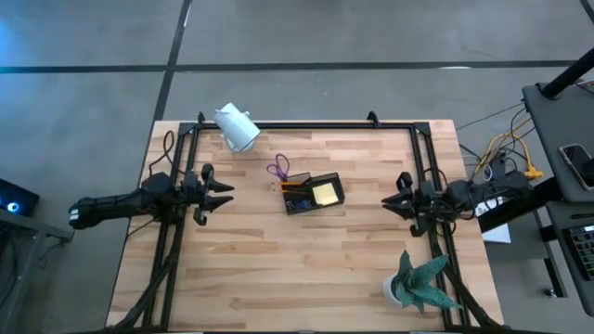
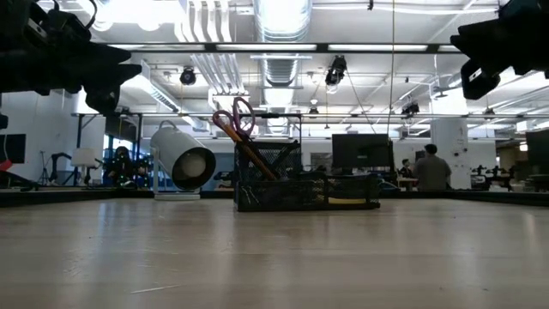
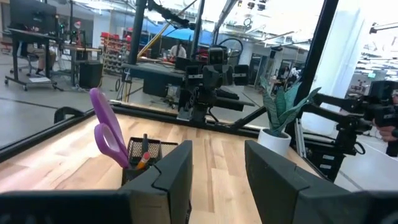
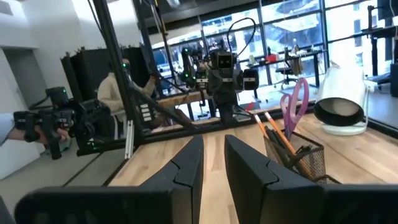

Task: Pick and place office supplies into organizer
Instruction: Return to Home Position

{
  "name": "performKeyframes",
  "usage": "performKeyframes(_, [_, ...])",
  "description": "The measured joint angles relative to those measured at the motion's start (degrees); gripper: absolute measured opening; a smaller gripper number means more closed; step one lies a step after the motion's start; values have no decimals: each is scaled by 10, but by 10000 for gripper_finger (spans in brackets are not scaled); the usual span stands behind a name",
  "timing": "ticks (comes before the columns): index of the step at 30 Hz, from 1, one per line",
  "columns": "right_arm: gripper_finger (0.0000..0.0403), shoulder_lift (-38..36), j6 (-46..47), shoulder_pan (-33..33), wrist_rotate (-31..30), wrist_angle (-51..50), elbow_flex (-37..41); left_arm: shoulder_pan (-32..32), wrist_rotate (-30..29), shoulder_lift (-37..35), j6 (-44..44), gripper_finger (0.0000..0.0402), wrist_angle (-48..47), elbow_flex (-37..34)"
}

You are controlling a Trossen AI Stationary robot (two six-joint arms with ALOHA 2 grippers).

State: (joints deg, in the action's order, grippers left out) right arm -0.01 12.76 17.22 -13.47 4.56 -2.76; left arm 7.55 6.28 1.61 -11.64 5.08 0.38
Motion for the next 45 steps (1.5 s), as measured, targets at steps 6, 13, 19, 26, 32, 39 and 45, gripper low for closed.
performKeyframes(6, [59, 0, 4, 0, 0, 36, 23, 0, 0, 0, 0, 129, 0, 0])
performKeyframes(13, [59, 0, 3, 0, -3, 27, 22, 0, 0, 0, 0, 129, 0, 0])
performKeyframes(19, [59, 2, -8, 0, -17, 16, 22, 0, 0, 0, 0, 129, 0, -1])
performKeyframes(26, [59, 2, -8, 0, -17, 16, 22, 0, 0, 10, 0, 129, 0, -1])
performKeyframes(32, [59, 1, -8, 0, -17, 16, 22, 0, 0, 18, 0, 129, 0, -1])
performKeyframes(39, [59, 1, -8, 0, -16, 16, 22, 0, 0, 24, 0, 129, 0, -1])
performKeyframes(45, [59, 1, -8, 0, -16, 17, 22, 0, 0, 24, 0, 129, 0, -1])
